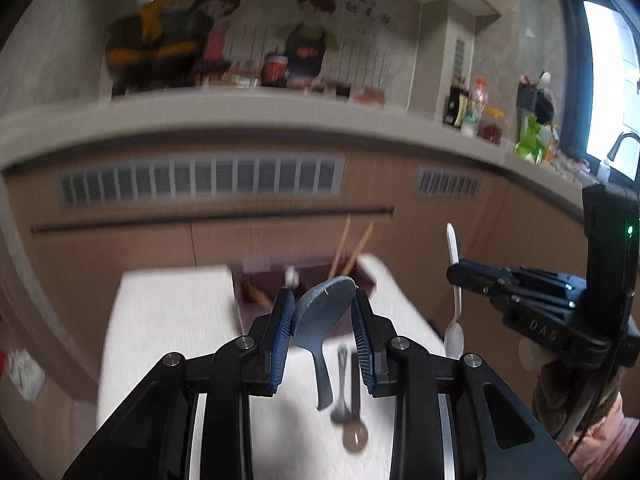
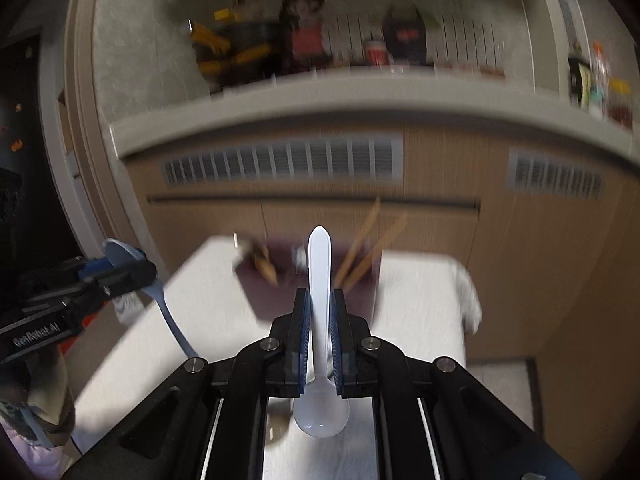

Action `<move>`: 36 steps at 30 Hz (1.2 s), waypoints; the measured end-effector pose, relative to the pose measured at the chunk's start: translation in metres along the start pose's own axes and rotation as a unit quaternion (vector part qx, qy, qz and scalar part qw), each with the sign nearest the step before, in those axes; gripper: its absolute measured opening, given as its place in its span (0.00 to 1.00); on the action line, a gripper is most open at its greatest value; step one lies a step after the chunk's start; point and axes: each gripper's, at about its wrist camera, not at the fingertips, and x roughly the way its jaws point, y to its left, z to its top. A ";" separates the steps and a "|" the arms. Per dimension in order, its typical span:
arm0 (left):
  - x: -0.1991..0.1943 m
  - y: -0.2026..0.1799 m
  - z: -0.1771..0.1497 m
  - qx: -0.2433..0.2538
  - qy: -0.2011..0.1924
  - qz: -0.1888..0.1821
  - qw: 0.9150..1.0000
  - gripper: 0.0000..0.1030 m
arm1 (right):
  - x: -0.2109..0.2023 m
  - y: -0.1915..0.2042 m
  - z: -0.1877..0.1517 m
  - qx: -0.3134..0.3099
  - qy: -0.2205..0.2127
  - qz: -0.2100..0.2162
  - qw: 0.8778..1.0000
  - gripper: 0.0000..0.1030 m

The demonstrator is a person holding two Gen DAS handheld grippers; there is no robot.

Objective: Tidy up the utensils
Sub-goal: 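Drop the blue spoon into the holder with the left tool while the right tool drops the white spoon in, then move the left tool to the small metal spoon while the right tool approaches the long dark spoon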

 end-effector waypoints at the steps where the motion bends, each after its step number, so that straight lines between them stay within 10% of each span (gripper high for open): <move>1: -0.001 0.001 0.020 0.010 -0.017 -0.001 1.000 0.30 | -0.002 0.000 0.015 -0.002 -0.015 0.000 1.000 0.09; 6: 0.013 0.012 0.080 0.036 -0.072 0.021 0.997 0.30 | 0.006 -0.004 0.085 -0.003 -0.079 -0.020 0.997 0.09; 14: 0.071 0.047 0.104 0.020 -0.064 0.008 0.998 0.30 | 0.066 -0.008 0.102 -0.017 -0.075 -0.030 0.997 0.09; 25: 0.155 0.069 0.061 -0.015 0.014 0.002 1.000 0.41 | 0.159 -0.025 0.046 0.000 0.032 -0.018 0.999 0.12; 27: 0.165 0.069 0.053 -0.021 0.026 -0.003 0.999 0.56 | 0.162 -0.033 0.036 0.011 0.050 -0.018 0.999 0.25; 36: 0.151 0.067 -0.017 -0.023 0.080 0.025 0.996 0.62 | 0.140 -0.048 -0.036 0.033 0.138 -0.054 0.988 0.36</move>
